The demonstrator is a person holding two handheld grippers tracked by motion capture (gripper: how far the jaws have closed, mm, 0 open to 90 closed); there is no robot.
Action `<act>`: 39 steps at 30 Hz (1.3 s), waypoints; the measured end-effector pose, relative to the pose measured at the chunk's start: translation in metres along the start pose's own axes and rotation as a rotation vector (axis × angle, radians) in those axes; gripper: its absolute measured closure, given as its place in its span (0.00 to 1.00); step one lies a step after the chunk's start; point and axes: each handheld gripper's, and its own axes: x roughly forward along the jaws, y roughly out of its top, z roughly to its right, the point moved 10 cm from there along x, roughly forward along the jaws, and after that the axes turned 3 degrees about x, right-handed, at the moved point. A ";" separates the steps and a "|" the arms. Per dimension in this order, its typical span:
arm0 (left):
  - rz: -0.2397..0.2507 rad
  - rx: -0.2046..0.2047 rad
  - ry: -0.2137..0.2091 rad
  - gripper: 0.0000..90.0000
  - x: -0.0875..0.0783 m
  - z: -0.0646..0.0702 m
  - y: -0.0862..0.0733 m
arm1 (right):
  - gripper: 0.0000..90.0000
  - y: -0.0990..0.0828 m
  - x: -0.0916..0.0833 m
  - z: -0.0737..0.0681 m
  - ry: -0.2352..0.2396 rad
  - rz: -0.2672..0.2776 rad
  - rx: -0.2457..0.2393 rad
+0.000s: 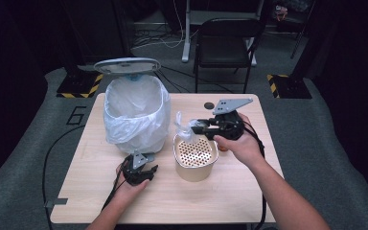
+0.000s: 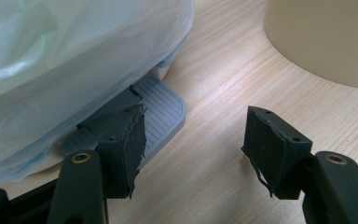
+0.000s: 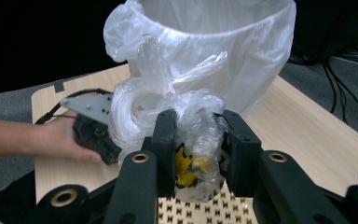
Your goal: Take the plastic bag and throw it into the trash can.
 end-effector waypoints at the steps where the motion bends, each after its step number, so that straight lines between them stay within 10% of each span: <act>1: 0.000 -0.003 -0.003 0.43 0.000 0.000 0.000 | 0.77 0.004 0.002 0.000 0.000 0.001 0.000; 39: -0.003 0.000 -0.010 0.43 -0.001 0.000 0.000 | 0.77 0.100 0.101 0.008 -0.036 0.008 -0.040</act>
